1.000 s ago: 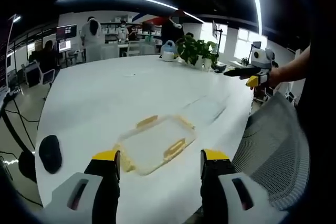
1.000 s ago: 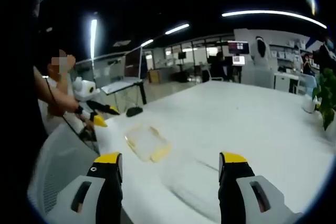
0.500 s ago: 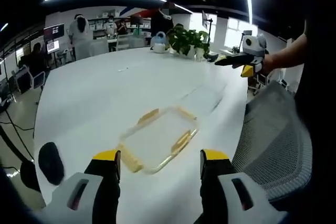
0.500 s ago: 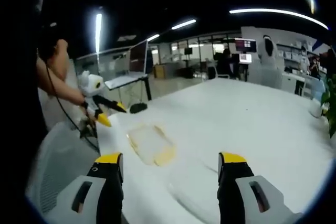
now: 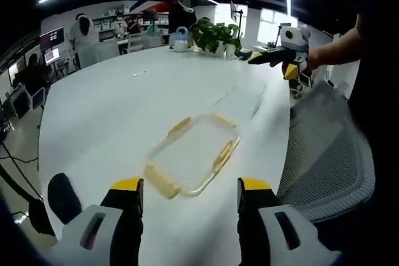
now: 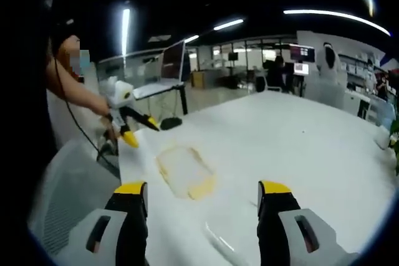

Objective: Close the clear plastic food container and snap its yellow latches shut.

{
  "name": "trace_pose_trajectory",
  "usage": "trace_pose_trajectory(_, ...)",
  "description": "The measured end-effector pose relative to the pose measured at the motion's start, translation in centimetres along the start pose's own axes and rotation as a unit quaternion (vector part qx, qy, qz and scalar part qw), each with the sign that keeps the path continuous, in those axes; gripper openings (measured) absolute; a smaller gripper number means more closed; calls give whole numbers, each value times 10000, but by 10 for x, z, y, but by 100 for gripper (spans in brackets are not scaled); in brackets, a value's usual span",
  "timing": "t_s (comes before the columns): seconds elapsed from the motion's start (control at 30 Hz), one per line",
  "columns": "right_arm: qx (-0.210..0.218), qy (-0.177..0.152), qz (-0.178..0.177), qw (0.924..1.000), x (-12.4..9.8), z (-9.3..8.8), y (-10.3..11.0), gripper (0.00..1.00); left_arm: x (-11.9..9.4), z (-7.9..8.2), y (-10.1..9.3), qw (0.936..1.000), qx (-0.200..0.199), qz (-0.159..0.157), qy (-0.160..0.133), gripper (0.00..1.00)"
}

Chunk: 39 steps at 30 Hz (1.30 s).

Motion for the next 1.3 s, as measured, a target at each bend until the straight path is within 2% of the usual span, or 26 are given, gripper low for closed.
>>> trace_pose_trajectory(0.17,-62,89,94,9999,7,-1,1,71,3,1,4,9998,113,-118,114,61)
trace_pose_trajectory(0.37,-303,351,360,9983,13,0,3,71,6,2,10,9983,360,-352,305,60)
trace_pose_trajectory(0.4,-438,481,479,9967,21,2,2,70,11,4,16,9965,532,-474,434,60)
trace_pose_trajectory(0.53,-530,558,572,9954,30,5,2,69,15,3,22,9954,580,-556,520,60)
trace_pose_trajectory(0.77,-560,615,634,9945,42,7,1,68,20,2,24,9923,710,-762,666,60)
trace_pose_trajectory(0.9,-629,777,698,9925,48,5,2,68,28,4,30,9929,615,-739,705,59)
trace_pose_trajectory(1.0,-660,856,738,9914,50,4,2,67,32,6,27,9905,765,-876,729,60)
trace_pose_trajectory(1.13,-727,1013,764,9893,54,1,0,66,33,2,30,9878,883,-944,864,60)
trace_pose_trajectory(1.3,-797,1151,830,9867,60,0,-1,65,35,2,32,9864,945,-999,900,59)
Point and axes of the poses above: the point that each gripper's makers call its tool centre point, and the gripper's own axes: x roughly forward along the fingers, y roughly to its left, z roughly out of its top, the point moved 10 cm from there along -x, roughly backward along the fingers, and after that the axes turned 4 degrees about -y, right-handed, at the moved point
